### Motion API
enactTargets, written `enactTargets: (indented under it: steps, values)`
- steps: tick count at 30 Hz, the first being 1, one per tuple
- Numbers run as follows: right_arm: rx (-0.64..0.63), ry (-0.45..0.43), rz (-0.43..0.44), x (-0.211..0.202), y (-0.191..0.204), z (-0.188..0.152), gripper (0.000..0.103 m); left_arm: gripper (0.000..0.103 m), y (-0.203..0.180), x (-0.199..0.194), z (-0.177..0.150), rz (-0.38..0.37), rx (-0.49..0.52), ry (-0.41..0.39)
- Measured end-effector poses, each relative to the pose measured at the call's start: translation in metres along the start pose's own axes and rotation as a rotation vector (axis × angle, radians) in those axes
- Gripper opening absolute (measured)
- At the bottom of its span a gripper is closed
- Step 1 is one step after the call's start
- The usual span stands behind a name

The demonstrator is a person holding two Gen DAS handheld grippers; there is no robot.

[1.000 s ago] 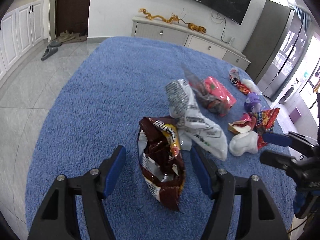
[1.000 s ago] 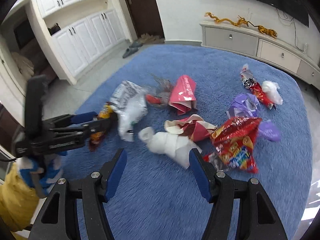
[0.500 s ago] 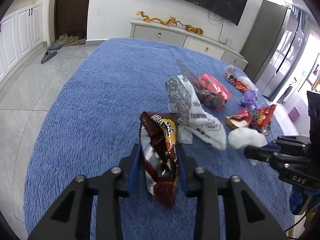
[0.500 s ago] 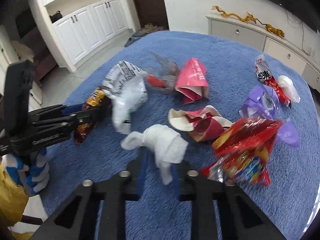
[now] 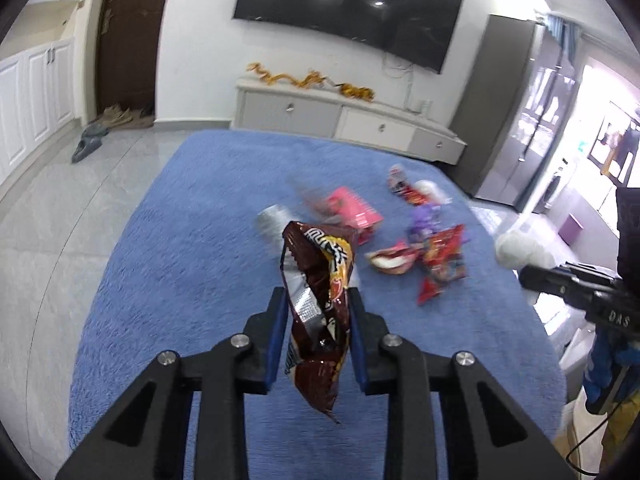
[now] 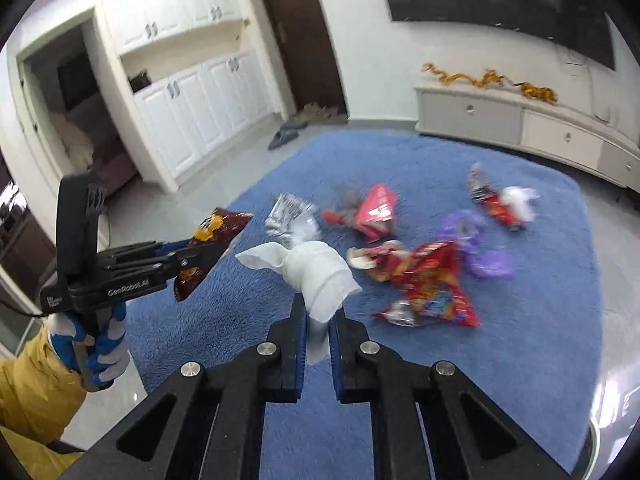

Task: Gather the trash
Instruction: 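Carry the chip bag and tissue to the bin and open both tools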

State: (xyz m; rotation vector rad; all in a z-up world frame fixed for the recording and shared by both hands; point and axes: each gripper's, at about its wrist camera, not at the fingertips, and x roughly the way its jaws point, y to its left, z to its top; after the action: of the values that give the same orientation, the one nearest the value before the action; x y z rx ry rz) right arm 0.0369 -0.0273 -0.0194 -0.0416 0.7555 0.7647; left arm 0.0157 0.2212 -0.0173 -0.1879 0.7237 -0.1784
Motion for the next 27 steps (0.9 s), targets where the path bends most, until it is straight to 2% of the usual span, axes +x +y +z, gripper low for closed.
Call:
enactTargets:
  steps: [4, 7, 12, 15, 20, 27]
  values:
    - [0.082, -0.065, -0.071, -0.048, -0.033, -0.011, 0.01, 0.026, -0.04, -0.003, 0.01, -0.066, 0.069, -0.011]
    - [0.155, -0.09, -0.172, -0.087, -0.061, -0.036, 0.01, 0.025, -0.076, 0.004, 0.017, -0.14, 0.113, 0.003]
    - [0.311, -0.069, -0.377, -0.138, -0.12, -0.087, 0.01, 0.025, -0.153, 0.03, 0.025, -0.259, 0.213, 0.053]
    - [0.419, -0.056, -0.452, -0.16, -0.155, -0.122, 0.01, 0.025, -0.209, 0.052, 0.022, -0.321, 0.29, 0.104]
    - [0.576, -0.025, -0.5, -0.173, -0.205, -0.17, 0.01, 0.025, -0.293, 0.093, 0.013, -0.387, 0.397, 0.198]
    - [0.708, 0.038, -0.492, -0.159, -0.26, -0.209, 0.012, 0.027, -0.394, 0.154, -0.013, -0.44, 0.501, 0.321]
